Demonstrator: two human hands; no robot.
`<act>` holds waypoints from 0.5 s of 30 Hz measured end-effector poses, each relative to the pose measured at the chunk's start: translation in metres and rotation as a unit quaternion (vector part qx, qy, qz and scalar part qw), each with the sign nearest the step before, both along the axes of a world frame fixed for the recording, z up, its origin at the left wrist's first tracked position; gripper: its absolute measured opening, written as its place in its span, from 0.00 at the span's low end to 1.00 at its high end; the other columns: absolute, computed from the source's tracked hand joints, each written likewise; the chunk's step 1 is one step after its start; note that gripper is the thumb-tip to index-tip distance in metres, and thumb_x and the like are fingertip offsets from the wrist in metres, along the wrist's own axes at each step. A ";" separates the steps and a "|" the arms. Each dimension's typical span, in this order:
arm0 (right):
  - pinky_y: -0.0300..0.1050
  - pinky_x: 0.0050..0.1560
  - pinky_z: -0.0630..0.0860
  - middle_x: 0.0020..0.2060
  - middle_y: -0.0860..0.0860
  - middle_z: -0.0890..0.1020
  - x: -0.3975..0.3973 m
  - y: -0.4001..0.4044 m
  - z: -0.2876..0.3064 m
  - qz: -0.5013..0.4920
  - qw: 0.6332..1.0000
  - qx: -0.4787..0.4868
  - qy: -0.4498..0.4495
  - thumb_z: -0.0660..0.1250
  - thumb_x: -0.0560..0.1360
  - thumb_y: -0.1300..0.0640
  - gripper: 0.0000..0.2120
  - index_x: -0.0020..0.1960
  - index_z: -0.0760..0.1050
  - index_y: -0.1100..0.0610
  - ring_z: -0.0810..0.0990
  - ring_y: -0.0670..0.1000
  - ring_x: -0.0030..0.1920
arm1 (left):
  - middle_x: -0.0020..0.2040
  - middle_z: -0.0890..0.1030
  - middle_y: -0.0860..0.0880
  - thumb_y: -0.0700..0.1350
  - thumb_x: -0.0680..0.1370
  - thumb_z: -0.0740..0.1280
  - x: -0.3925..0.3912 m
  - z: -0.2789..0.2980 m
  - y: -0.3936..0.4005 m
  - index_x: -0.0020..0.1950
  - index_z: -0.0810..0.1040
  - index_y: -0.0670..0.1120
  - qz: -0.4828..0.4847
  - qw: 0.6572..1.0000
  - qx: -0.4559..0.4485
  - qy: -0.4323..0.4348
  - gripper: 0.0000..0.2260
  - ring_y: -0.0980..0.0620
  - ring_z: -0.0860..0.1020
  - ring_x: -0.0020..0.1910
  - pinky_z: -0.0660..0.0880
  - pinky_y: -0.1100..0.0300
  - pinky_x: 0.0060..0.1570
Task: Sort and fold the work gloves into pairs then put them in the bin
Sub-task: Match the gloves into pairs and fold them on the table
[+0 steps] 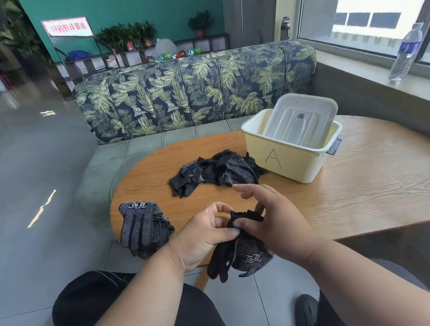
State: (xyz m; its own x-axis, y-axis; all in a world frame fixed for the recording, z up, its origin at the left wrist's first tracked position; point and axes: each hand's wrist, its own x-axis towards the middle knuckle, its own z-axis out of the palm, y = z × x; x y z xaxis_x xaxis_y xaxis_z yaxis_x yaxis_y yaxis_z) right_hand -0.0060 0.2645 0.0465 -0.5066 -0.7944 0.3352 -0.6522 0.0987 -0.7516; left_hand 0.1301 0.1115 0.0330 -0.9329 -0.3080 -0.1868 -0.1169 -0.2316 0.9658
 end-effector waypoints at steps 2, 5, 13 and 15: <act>0.35 0.53 0.75 0.53 0.38 0.82 -0.004 0.000 0.000 0.004 0.999 0.045 -0.008 0.80 0.73 0.48 0.27 0.68 0.76 0.35 0.79 0.39 0.49 | 0.48 0.82 0.42 0.32 0.74 0.72 0.000 -0.002 0.002 0.63 0.70 0.42 0.000 1.000 0.008 -0.003 0.21 0.48 0.81 0.49 0.78 0.58 0.51; 0.32 0.50 0.74 0.48 0.39 0.83 -0.006 0.001 -0.003 0.006 0.996 0.086 -0.001 0.76 0.75 0.40 0.18 0.63 0.78 0.37 0.80 0.36 0.49 | 0.50 0.82 0.41 0.30 0.75 0.71 0.000 -0.007 0.003 0.67 0.68 0.40 0.009 0.999 0.033 -0.003 0.23 0.47 0.81 0.51 0.79 0.58 0.51; 0.40 0.34 0.72 0.33 0.47 0.79 0.000 -0.011 -0.004 -0.026 0.993 0.118 0.002 0.73 0.76 0.37 0.18 0.42 0.74 0.50 0.75 0.43 0.33 | 0.60 0.84 0.43 0.41 0.70 0.66 0.007 0.007 -0.010 0.70 0.73 0.49 0.099 0.994 -0.043 -0.026 0.27 0.45 0.79 0.59 0.72 0.47 0.63; 0.37 0.35 0.74 0.33 0.46 0.81 0.009 -0.021 0.006 0.011 0.994 0.088 -0.066 0.73 0.78 0.41 0.16 0.44 0.75 0.53 0.78 0.41 0.33 | 0.58 0.84 0.49 0.45 0.71 0.66 0.009 0.019 -0.015 0.68 0.75 0.51 0.213 0.968 -0.134 -0.020 0.24 0.51 0.80 0.60 0.73 0.51 0.63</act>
State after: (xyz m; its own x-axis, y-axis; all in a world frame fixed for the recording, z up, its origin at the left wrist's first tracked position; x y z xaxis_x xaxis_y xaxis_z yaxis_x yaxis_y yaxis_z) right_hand 0.0031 0.2435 0.0526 -0.5193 -0.8458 0.1224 -0.5527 0.2231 -0.8030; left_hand 0.1389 0.0961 0.0516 -0.7038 -0.7058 -0.0809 -0.1053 -0.0090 0.9944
